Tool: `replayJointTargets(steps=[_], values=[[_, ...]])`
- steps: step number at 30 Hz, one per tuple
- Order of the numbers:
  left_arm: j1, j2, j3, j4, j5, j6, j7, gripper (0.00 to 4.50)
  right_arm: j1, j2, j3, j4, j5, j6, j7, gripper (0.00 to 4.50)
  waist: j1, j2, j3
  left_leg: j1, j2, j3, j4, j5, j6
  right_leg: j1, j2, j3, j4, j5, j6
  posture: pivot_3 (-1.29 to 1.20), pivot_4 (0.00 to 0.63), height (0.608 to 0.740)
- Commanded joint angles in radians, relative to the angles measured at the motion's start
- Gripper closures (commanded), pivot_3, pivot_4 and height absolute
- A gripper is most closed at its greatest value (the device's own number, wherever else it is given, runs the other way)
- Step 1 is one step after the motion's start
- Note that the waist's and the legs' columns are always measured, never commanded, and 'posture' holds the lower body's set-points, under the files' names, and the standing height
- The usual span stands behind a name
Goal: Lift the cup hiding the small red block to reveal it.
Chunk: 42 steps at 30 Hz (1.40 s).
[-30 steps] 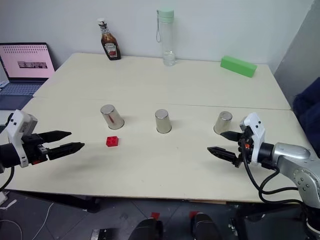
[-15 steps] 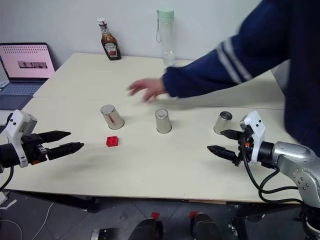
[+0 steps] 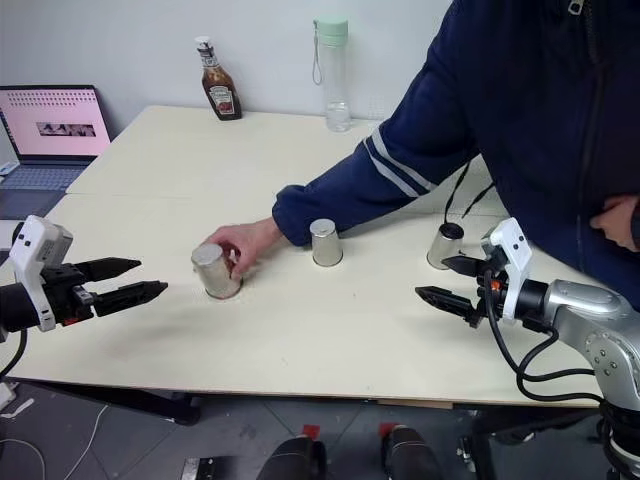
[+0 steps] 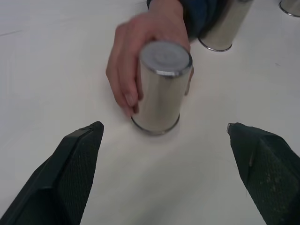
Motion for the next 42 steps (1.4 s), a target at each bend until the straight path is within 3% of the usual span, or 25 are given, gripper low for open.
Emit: replayJointTargets(steps=[1,42], values=[[-0.012,0.026,0.011,0.008,0.004,-0.014,-0.013,0.01,-0.006,-0.009,-0.02,-0.024,0.015,-0.014,0.0,0.0,0.0,0.0,0.0,0.0,0.0,0.0,0.0,0.0,0.0,0.0,0.0,0.0,0.0,0.0,0.0,0.0,0.15,0.74],[-0.042,0.039,-0.015,-0.013,0.009,0.004,-0.055,0.01,-0.023,-0.008,-0.019,-0.029,0.031,-0.001,-0.007,0.0,0.0,0.0,0.0,0.0,0.0,0.0,0.001,0.0,0.0,0.0,0.0,0.0,0.001,0.0,0.0,0.0,0.15,0.74]])
